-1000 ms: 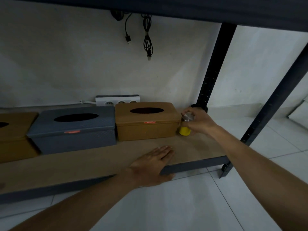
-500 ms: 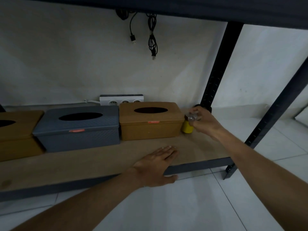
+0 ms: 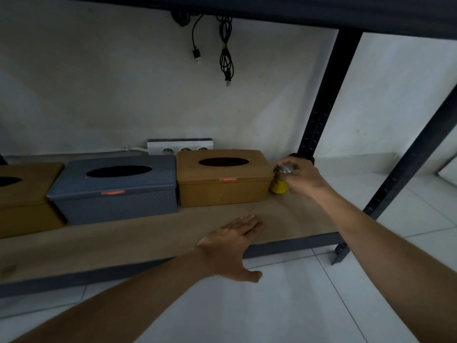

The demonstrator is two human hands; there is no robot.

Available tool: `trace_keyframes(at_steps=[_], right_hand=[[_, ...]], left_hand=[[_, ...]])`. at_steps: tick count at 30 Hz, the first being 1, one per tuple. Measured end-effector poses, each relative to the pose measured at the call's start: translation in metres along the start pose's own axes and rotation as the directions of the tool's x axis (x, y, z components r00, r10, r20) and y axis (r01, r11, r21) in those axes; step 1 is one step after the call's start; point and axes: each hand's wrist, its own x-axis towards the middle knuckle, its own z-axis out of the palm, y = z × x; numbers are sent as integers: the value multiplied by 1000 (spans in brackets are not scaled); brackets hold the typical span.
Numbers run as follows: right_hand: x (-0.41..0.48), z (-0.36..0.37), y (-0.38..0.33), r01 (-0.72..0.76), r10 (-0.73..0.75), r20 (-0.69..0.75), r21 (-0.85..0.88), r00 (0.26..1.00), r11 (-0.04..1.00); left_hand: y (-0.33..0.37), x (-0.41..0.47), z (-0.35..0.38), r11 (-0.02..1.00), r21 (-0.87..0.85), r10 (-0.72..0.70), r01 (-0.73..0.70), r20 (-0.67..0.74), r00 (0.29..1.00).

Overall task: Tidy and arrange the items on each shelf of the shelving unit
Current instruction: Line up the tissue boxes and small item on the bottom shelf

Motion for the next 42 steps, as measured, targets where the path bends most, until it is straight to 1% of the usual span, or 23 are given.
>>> trace_keyframes(at_steps=[3, 5, 10, 17, 19, 21, 23, 25, 27, 29, 31, 33, 35, 38, 41, 42], right_hand=[[1, 4, -3, 35, -42, -79, -84, 996, 996], [1, 4, -5, 26, -39, -96, -136, 995, 990], [-3, -2, -5, 16, -17, -3, -152, 1000, 988], [-4, -3, -7, 44, -41, 17, -281, 999, 959], [-5, -1, -9, 34, -31, 15, -255, 999, 966], [-7, 4, -10, 13, -13, 0, -171, 1000, 985], [-10, 9, -12, 32, -38, -53, -110, 998, 993], [-17, 13, -17, 80, -98, -135, -134, 986, 988], [-27, 16, -25, 160, -207, -217, -216, 954, 963], [-39, 21, -36, 259, -350, -265, -324, 898, 910], [-48, 30, -48, 336, -442, -249, -374, 862, 865], [-59, 42, -63, 422, -515, -210, -365, 831, 830], [-71, 59, -78, 543, -620, -148, -356, 771, 761], [-91, 91, -102, 715, -738, 45, -294, 674, 635], [-113, 129, -130, 822, -798, 205, -216, 566, 527], [-120, 143, -138, 846, -809, 248, -191, 532, 498]], left_hand=[[0, -1, -2, 1000, -8, -5, 5, 9, 1000], [1, -2, -2, 1000, -10, -5, 5, 5, 1000], [-1, -1, 1, 1000, 4, -8, 8, -6, 1000], [-2, -1, 1, 1000, -6, 2, -2, 1, 1000], [-3, 0, 1, 1000, -8, 0, 0, 7, 1000], [-4, 0, 0, 1000, -13, -5, 6, 13, 1000], [-5, 1, 0, 1000, -26, -12, 13, 27, 1000], [-7, 3, 0, 999, -44, -24, 26, 42, 999], [-9, 3, -3, 998, -50, -24, 26, 50, 998], [-10, 0, -9, 999, -36, -12, 14, 52, 999], [-14, -10, -19, 1000, -18, -16, 17, 43, 999], [-19, -28, -35, 1000, 12, -28, 28, 36, 999], [-25, -52, -54, 996, 78, -40, 38, 26, 999], [-42, -100, -83, 985, 147, -98, 95, 16, 995], [-64, -163, -106, 967, 208, -145, 150, -38, 989], [-73, -186, -113, 959, 210, -181, 190, -60, 982]])
